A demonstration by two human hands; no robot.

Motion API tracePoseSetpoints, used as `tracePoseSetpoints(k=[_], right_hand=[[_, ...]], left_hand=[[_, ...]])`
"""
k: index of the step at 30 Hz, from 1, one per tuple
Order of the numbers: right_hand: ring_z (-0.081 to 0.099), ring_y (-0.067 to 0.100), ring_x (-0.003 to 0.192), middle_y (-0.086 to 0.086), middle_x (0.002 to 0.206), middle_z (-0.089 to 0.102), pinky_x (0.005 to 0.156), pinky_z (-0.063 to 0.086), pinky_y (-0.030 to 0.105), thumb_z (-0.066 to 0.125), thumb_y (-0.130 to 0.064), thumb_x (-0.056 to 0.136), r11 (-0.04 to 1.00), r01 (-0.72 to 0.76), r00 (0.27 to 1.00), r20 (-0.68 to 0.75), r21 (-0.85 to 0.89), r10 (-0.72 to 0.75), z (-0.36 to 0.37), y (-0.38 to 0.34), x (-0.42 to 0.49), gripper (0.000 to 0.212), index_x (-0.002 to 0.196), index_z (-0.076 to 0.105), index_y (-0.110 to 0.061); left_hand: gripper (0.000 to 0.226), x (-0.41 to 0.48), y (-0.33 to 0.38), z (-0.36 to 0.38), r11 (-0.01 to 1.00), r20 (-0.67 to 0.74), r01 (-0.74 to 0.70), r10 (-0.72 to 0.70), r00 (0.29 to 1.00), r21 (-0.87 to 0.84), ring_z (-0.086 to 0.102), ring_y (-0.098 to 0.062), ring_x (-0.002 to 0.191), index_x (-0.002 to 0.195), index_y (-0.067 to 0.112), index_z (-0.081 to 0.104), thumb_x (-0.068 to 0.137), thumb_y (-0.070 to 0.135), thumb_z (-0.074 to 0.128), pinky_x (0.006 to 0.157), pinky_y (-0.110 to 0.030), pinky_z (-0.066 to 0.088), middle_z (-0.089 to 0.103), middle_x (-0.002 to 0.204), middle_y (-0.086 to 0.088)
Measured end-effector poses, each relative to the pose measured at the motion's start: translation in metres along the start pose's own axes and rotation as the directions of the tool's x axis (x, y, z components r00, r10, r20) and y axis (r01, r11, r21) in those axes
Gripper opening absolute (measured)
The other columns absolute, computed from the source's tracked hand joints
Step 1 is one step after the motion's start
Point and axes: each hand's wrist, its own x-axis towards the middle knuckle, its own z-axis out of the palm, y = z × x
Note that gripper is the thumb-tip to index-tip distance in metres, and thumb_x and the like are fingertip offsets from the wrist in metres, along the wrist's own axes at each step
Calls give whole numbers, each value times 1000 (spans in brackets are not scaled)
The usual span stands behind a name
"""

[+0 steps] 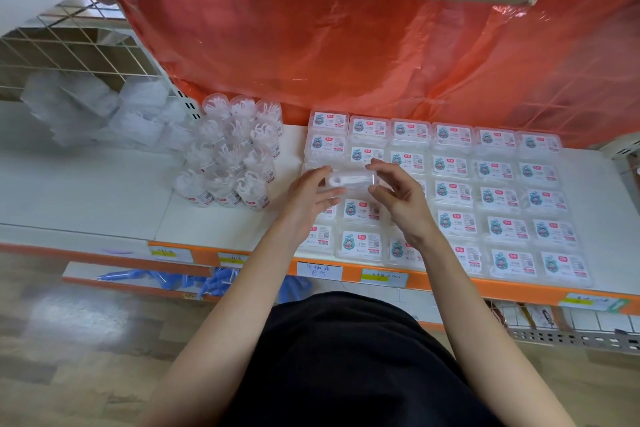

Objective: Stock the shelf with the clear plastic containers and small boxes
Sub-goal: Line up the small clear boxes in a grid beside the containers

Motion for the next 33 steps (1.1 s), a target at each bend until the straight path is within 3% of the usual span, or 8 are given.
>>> tracePoseSetpoints(k=[5, 11, 15, 18, 22, 25, 30, 33], right_hand=[[60, 18, 120, 0, 129, 64, 92, 52, 29, 47, 9, 95, 986, -129, 985, -102, 106, 140, 1, 2, 1, 37, 117, 66, -15], [63, 16, 87, 3, 107, 70, 57, 48, 16, 59, -25, 98, 907, -361, 890, -210, 217, 404, 6, -5, 5, 24, 121, 61, -18], [62, 17, 70, 4, 84, 70, 57, 50, 23, 64, -14, 94, 896, -365, 888, -194, 253, 416, 9, -3, 4, 7, 101, 64, -14], [57, 18, 63, 12, 85, 66, 50, 46, 22, 66, -10, 91, 876, -357, 877, -206, 324, 433, 9, -2, 5, 8, 97, 62, -13], [60, 21, 72, 14, 92, 65, 60, 50, 23, 63, -1, 90, 857, -331, 885, -186, 394, 427, 8, 0, 6, 16, 90, 54, -15], [65, 22, 80, 13, 96, 68, 70, 56, 26, 62, 3, 90, 840, -346, 889, -142, 418, 436, 11, 2, 4, 25, 104, 51, -14], [66, 17, 76, 11, 96, 68, 68, 51, 28, 73, -4, 85, 923, -313, 930, -124, 221, 345, 13, 6, -4, 50, 127, 50, -19], [64, 14, 99, 5, 113, 65, 75, 53, 26, 78, -8, 82, 983, -173, 970, -161, 58, 180, 9, 6, -10, 57, 129, 50, -22]], left_hand=[[36, -2, -5, -5, 991, 90, -133, 131, 987, 18, 61, -23, 117, 120, 15, 62, 93, -4, 49, 94, -32, 52, 63, 127, -10], [47, -3, -10, -6, 959, 201, -233, 199, 959, 163, 53, -16, 127, 129, 22, 59, 91, -4, 48, 106, -37, 43, 56, 138, -3], [48, -4, -10, -5, 947, 188, -261, 226, 956, 188, 53, -15, 127, 129, 25, 55, 92, -4, 49, 104, -34, 45, 56, 137, 1], [41, -3, -9, -6, 956, 134, -245, 225, 965, 163, 55, -12, 123, 133, 22, 52, 95, 6, 55, 99, -31, 49, 54, 137, 0], [34, -3, -10, -4, 960, 79, -220, 209, 975, 171, 68, -16, 105, 130, 17, 53, 97, 24, 59, 84, -28, 55, 61, 127, -8], [34, -5, -13, 1, 958, 95, -199, 183, 979, 207, 67, -20, 106, 129, 21, 53, 96, 30, 59, 80, -28, 56, 62, 126, -7], [30, -7, -13, 11, 945, 108, -268, 252, 962, 187, 65, -17, 104, 126, 25, 56, 98, 15, 56, 74, -25, 55, 65, 121, -4], [30, -6, -10, 9, 950, 93, -256, 243, 966, 177, 64, -15, 107, 122, 33, 61, 100, 15, 51, 79, -28, 53, 65, 125, 1]])
